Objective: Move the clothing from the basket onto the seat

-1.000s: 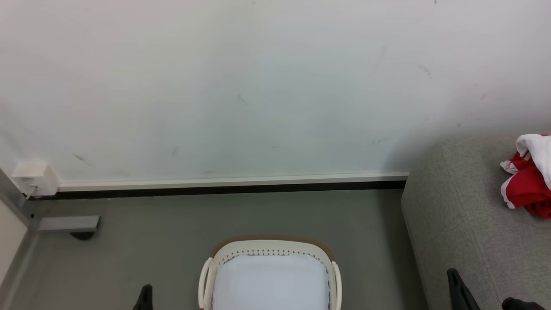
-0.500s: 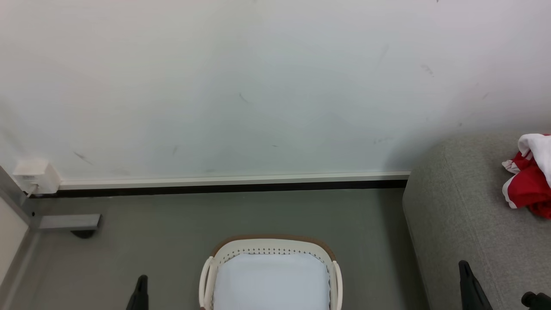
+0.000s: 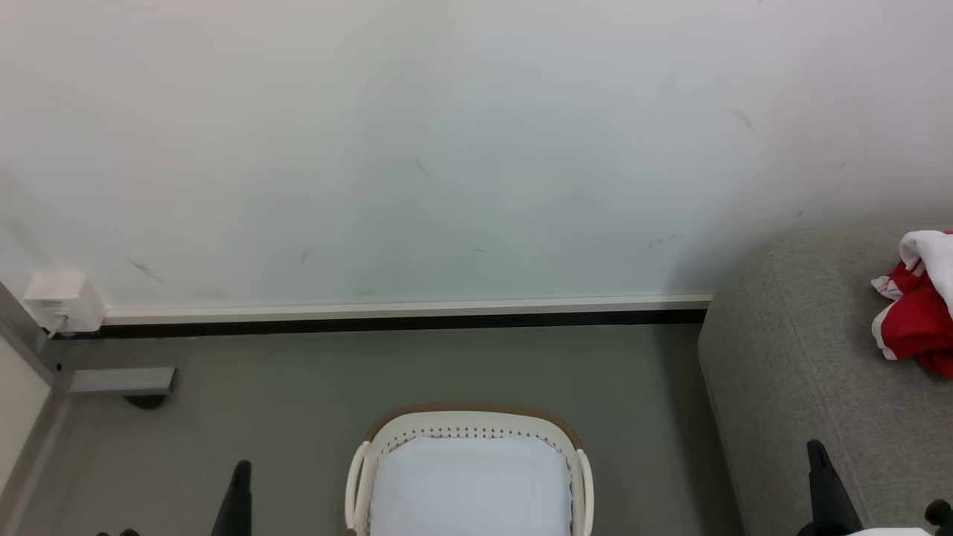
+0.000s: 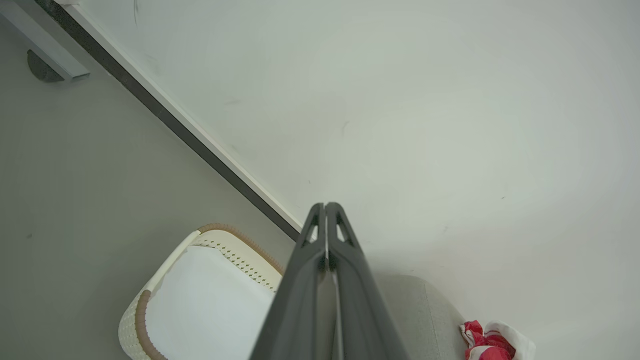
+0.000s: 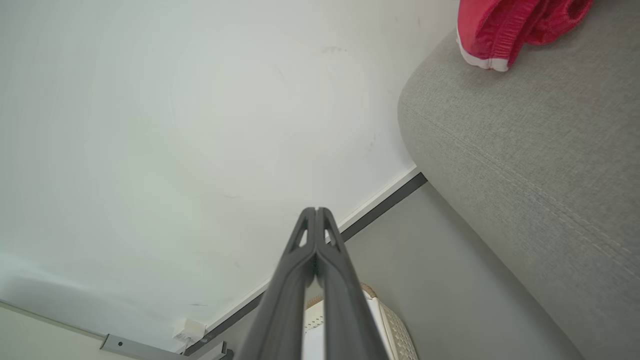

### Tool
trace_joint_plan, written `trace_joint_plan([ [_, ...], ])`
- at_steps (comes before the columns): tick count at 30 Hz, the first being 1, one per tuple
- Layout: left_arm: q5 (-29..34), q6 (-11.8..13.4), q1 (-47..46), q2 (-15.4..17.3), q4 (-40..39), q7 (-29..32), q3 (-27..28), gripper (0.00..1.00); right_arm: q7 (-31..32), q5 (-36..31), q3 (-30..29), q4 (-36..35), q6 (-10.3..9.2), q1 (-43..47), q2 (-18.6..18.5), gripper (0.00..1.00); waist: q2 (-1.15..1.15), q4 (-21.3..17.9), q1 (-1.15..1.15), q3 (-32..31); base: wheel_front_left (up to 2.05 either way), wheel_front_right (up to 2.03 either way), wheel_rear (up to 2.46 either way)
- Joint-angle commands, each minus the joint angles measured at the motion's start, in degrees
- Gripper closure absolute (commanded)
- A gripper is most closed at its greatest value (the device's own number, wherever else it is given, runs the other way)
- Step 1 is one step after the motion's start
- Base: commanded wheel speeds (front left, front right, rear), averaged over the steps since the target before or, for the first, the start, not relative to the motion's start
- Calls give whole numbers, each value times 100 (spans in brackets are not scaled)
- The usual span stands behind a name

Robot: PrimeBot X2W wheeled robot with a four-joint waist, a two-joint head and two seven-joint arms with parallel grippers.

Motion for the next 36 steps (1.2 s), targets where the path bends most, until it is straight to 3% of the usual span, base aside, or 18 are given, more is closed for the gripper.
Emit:
trace_joint_plan([
  [1, -190, -9, -129, 32, -40, 35, 38, 100, 24, 155, -46, -95, -4, -133, -47, 100, 0, 1, 0, 1, 0, 0, 0],
  [36, -2194, -15, -499, 21, 24, 597, 205, 100, 574, 2190, -350, -253, -9, -311, -59, 100, 0, 47, 0, 60, 0, 0, 0],
])
